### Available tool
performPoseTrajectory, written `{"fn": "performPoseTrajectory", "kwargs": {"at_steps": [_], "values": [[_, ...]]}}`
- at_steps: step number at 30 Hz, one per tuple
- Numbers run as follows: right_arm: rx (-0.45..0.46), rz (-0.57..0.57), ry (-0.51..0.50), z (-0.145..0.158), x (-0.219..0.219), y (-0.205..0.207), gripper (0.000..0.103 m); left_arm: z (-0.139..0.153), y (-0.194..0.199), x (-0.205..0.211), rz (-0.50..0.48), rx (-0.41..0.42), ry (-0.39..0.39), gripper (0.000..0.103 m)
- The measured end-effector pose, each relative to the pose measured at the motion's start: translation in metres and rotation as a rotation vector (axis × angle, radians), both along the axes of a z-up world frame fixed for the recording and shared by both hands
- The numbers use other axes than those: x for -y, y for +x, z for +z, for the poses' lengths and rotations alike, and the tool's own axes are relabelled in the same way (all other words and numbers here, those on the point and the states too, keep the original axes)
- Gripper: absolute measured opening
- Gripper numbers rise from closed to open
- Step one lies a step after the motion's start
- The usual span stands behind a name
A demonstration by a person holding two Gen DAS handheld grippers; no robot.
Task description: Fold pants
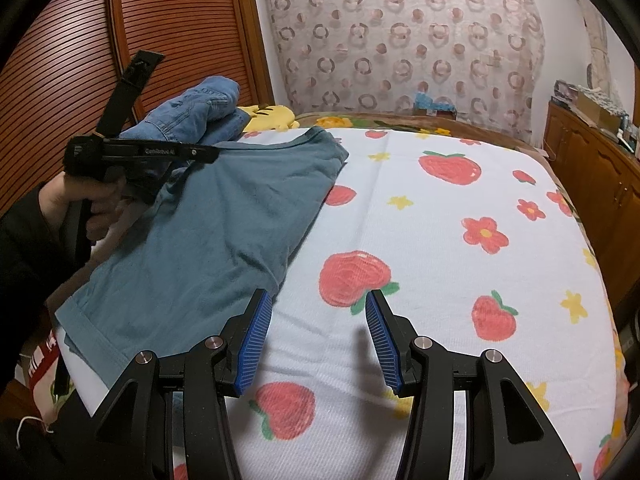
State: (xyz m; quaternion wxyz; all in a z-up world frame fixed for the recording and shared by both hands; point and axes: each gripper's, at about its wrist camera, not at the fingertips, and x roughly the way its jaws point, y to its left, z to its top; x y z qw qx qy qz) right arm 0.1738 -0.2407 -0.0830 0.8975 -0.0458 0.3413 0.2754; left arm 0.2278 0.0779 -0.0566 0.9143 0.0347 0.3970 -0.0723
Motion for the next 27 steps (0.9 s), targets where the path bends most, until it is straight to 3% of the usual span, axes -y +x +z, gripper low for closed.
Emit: {"fn": "performPoseTrajectory", "kwargs": {"at_steps": [3, 6, 8, 10, 17, 27], "values": [[0.000, 0.000, 0.000, 0.000, 0.000, 0.000, 0.051, 0.001, -0.006, -0.003, -0.006, -0.005, 0.001, 0.009], [0.000, -0.001, 0.000, 0.000, 0.000, 0.000, 0.051, 0.003, -0.012, -0.003, -0.016, -0.007, -0.026, 0.018], [-0.002, -0.001, -0.001, 0.000, 0.000, 0.001, 0.051, 0.006, -0.018, -0.002, -0.018, 0.006, -0.035, 0.037], [-0.002, 0.000, -0.002, -0.001, -0.001, 0.001, 0.051, 0.008, -0.029, -0.002, -0.024, 0.028, -0.054, 0.049], [-0.005, -0.005, -0.002, -0.001, 0.000, 0.001, 0.051, 0.008, -0.057, -0.003, -0.012, 0.067, -0.083, 0.057], [0.014, 0.011, -0.007, 0.021, 0.000, 0.006, 0.051, -0.004, -0.085, -0.008, 0.008, 0.077, -0.088, 0.057]]}}
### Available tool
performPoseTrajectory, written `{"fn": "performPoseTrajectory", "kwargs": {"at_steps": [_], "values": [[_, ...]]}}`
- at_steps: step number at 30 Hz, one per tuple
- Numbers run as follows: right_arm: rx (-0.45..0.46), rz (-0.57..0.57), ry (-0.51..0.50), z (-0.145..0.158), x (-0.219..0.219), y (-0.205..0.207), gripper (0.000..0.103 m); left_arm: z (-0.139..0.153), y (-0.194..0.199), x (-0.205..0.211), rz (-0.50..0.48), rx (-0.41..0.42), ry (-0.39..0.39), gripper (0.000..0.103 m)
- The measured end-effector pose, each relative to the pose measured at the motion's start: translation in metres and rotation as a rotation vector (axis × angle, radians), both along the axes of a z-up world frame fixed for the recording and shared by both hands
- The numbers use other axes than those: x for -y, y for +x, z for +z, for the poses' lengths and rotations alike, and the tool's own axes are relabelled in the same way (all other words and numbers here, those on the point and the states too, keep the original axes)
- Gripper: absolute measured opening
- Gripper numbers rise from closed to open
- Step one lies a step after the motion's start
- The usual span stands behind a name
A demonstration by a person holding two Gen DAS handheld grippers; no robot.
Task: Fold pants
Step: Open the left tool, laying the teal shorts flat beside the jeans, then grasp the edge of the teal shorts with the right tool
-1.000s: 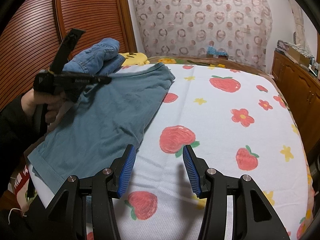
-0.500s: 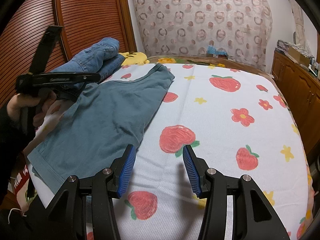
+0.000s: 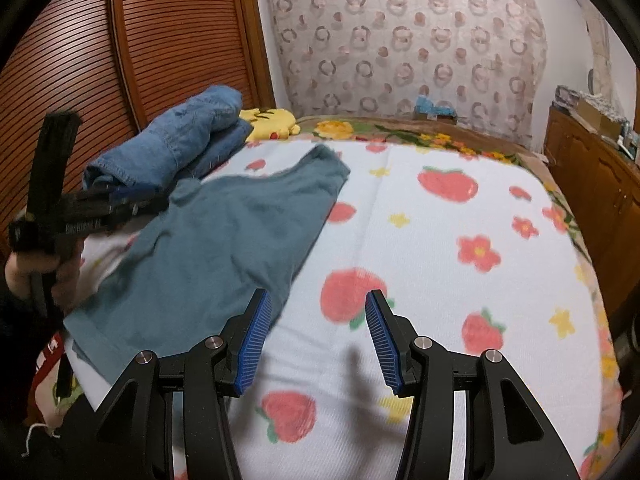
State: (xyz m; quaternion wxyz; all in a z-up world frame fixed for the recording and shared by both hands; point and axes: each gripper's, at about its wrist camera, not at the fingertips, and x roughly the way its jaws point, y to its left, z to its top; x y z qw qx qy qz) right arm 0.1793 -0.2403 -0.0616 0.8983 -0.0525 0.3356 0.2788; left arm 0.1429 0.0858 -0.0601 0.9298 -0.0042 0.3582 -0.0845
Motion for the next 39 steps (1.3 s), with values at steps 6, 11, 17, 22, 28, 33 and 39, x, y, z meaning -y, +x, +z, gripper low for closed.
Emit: {"fn": "performPoseTrajectory", "kwargs": {"at_steps": [6, 11, 17, 22, 28, 33, 39], "values": [[0.026, 0.029, -0.018, 0.017, -0.015, 0.025, 0.051, -0.001, -0.007, -0.005, 0.014, 0.002, -0.008, 0.057], [0.019, 0.028, -0.042, 0.017, -0.032, 0.057, 0.051, -0.001, -0.011, -0.010, 0.024, 0.003, -0.021, 0.057], [-0.041, 0.027, -0.029, 0.000, -0.053, 0.092, 0.051, -0.003, -0.012, -0.014, 0.021, 0.002, -0.021, 0.057], [-0.083, 0.029, -0.064, -0.015, -0.072, 0.115, 0.051, -0.004, -0.012, -0.017, 0.027, -0.006, -0.015, 0.057], [-0.140, 0.027, -0.070, -0.022, -0.085, 0.142, 0.051, -0.007, -0.010, -0.019, 0.033, -0.014, -0.008, 0.057], [-0.171, 0.028, -0.036, -0.025, -0.091, 0.155, 0.051, -0.009, -0.009, -0.021, 0.040, -0.017, -0.012, 0.057], [-0.174, 0.040, -0.021, -0.028, -0.093, 0.163, 0.037, -0.011, -0.011, -0.022, 0.045, -0.019, -0.011, 0.057]]}}
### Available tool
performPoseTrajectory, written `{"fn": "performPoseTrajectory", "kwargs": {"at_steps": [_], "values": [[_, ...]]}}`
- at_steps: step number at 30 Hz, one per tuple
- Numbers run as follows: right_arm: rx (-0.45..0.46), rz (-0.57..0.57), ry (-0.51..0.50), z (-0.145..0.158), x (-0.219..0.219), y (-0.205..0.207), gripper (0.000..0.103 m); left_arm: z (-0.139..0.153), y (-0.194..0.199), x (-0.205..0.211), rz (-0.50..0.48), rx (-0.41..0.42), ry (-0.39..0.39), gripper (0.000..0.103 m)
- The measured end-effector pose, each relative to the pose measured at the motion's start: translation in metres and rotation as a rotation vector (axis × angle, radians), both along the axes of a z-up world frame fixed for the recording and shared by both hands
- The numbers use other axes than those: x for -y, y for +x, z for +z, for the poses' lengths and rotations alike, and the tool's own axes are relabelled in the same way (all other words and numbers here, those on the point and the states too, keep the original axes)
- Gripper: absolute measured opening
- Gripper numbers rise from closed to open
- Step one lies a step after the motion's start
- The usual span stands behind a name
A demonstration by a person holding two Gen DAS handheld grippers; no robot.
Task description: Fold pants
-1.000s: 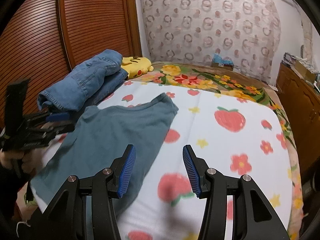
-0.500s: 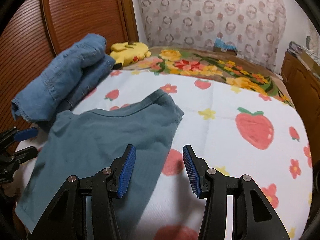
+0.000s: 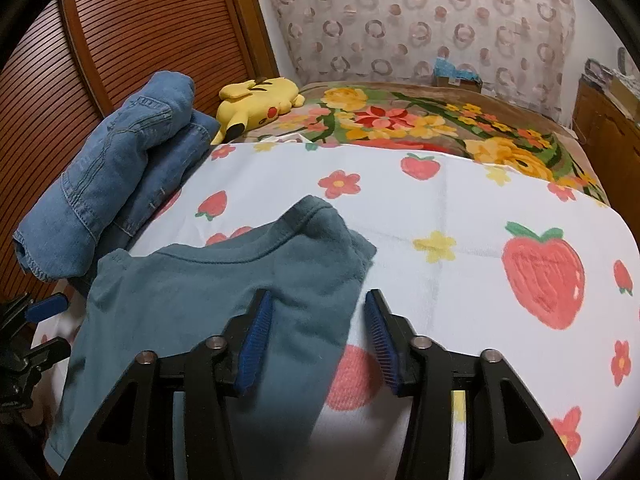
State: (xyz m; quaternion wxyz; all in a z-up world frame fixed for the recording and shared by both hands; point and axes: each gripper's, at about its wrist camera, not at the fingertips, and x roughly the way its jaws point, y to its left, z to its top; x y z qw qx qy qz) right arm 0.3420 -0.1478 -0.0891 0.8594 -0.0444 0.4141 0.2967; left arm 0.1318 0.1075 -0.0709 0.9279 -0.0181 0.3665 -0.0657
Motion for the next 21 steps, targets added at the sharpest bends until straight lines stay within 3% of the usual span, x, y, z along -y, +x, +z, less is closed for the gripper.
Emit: {"fn": "performPoseTrajectory", "kwargs": {"at_steps": [3, 11, 21], "values": [[-0.020, 0.043, 0.027, -0.001, 0.000, 0.001, 0.012, -0.001, 0.000, 0.000, 0.001, -0.001, -0.002, 0.057], [0.064, -0.003, -0.003, 0.020, 0.029, -0.002, 0.007, -0.003, 0.001, -0.004, 0.004, -0.005, -0.007, 0.057], [0.174, -0.190, -0.141, 0.038, 0.075, 0.015, 0.007, 0.000, 0.001, 0.001, -0.012, 0.002, -0.005, 0.057]]}}
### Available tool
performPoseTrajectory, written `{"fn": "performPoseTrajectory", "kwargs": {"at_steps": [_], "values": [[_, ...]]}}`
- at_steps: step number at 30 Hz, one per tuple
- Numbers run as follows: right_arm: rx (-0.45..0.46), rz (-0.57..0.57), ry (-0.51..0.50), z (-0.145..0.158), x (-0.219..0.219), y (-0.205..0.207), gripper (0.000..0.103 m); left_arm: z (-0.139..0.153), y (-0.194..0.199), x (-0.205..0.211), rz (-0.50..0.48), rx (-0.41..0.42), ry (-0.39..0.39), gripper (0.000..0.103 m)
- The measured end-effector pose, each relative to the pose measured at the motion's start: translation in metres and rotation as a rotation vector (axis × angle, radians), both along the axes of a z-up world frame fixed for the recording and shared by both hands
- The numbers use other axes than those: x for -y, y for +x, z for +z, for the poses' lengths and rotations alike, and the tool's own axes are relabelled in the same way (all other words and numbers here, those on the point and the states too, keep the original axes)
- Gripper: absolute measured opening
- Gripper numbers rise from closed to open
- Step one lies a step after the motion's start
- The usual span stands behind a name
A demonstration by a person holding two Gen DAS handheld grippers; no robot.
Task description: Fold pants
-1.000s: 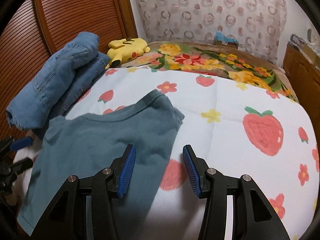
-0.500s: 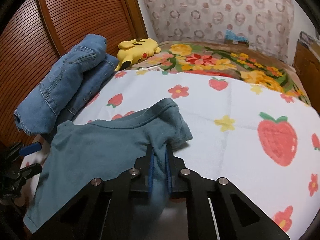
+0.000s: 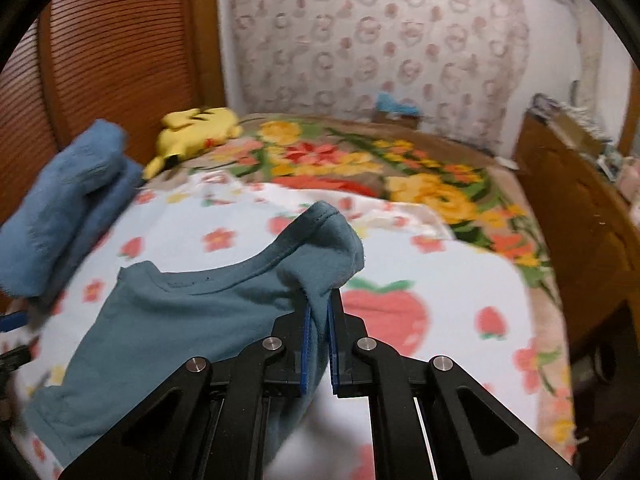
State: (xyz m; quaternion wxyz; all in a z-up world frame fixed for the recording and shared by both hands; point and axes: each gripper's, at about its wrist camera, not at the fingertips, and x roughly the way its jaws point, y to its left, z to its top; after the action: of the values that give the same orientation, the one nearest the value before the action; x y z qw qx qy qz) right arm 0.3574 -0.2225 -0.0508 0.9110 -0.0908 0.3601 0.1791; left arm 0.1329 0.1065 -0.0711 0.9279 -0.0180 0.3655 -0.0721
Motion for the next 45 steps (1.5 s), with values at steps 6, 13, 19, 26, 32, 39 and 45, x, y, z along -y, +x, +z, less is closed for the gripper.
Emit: {"fn": "performPoseTrajectory", "kwargs": {"at_steps": [6, 13, 19, 26, 32, 39, 45], "values": [[-0.027, -0.059, -0.038, -0.012, 0.005, 0.000, 0.025, 0.003, 0.001, 0.006, -0.018, 0.001, -0.007, 0.057], [-0.031, 0.048, 0.036, 0.006, 0.000, -0.042, 0.025, 0.000, -0.005, 0.022, -0.074, -0.018, -0.020, 0.057], [-0.017, 0.157, 0.078, 0.016, 0.017, -0.107, 0.025, -0.001, -0.015, 0.039, -0.125, -0.022, -0.042, 0.053], [-0.051, 0.208, 0.109, 0.005, 0.037, -0.166, 0.025, -0.003, -0.026, 0.051, -0.162, -0.029, -0.061, 0.035], [-0.082, 0.220, 0.108, -0.002, 0.040, -0.198, 0.025, -0.007, -0.032, 0.057, -0.174, -0.039, -0.049, 0.027], [-0.104, 0.216, 0.072, -0.009, 0.033, -0.215, 0.025, 0.001, -0.042, 0.061, -0.180, -0.014, -0.039, 0.016], [-0.116, 0.211, 0.069, -0.011, 0.033, -0.224, 0.037, 0.000, -0.042, 0.063, -0.179, -0.019, -0.018, 0.015]]}}
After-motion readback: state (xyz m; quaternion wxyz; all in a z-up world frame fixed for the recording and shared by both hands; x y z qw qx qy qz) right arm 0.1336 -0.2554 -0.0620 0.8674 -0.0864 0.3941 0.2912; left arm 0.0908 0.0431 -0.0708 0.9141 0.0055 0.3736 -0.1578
